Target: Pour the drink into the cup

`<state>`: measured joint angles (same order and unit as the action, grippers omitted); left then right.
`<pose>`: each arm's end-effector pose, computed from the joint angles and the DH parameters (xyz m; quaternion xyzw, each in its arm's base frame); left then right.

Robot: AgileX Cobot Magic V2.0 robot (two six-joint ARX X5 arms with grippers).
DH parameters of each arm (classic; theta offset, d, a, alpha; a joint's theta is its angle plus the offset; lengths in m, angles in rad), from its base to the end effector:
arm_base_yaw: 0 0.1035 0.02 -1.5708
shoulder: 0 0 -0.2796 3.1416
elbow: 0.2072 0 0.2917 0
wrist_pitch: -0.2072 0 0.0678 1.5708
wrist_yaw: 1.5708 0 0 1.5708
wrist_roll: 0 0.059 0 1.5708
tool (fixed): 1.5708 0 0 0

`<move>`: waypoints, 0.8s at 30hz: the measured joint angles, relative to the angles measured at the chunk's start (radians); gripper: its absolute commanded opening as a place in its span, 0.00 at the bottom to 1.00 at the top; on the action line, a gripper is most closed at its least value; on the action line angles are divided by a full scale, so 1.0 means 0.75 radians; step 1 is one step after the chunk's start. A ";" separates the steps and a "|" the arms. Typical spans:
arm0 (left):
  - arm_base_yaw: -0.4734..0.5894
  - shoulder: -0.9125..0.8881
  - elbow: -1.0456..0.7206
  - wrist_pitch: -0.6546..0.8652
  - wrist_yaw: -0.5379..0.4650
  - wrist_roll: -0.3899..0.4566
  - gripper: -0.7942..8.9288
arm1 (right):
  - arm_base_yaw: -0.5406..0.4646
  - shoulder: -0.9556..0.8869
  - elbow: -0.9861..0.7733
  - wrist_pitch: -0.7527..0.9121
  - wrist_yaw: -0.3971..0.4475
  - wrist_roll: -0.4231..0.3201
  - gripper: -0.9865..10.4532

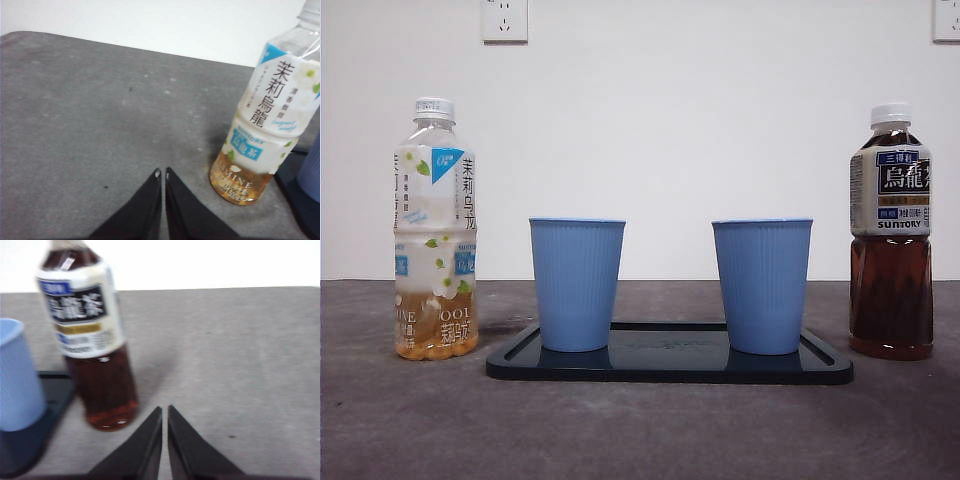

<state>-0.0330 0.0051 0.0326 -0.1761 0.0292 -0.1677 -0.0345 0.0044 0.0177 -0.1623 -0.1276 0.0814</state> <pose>0.1493 -0.0067 0.1540 -0.0833 0.0766 -0.0247 0.9933 0.1501 0.0023 0.1498 0.0466 0.0760 0.0433 0.9951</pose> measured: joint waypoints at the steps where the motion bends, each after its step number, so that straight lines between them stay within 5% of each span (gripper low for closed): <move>1: 0.000 0.000 0.000 0.001 0.012 -0.004 0.09 | 0.000 0.000 0.000 0.004 -0.029 0.019 0.10; 7: -0.008 0.001 0.017 -0.012 0.160 -0.115 0.09 | 0.000 0.000 0.000 0.056 -0.224 0.140 0.10; 14: -0.050 0.043 0.273 -0.042 0.174 -0.351 0.09 | 0.023 0.002 0.106 0.033 -0.249 0.378 0.10; 24: -0.060 0.363 0.778 -0.317 0.278 -0.341 0.09 | 0.038 0.143 0.587 -0.266 -0.342 0.442 0.10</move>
<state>-0.0780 0.2771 0.6163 -0.4141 0.2375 -0.4232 -0.0063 0.1120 0.4580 -0.3618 -0.3843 0.4129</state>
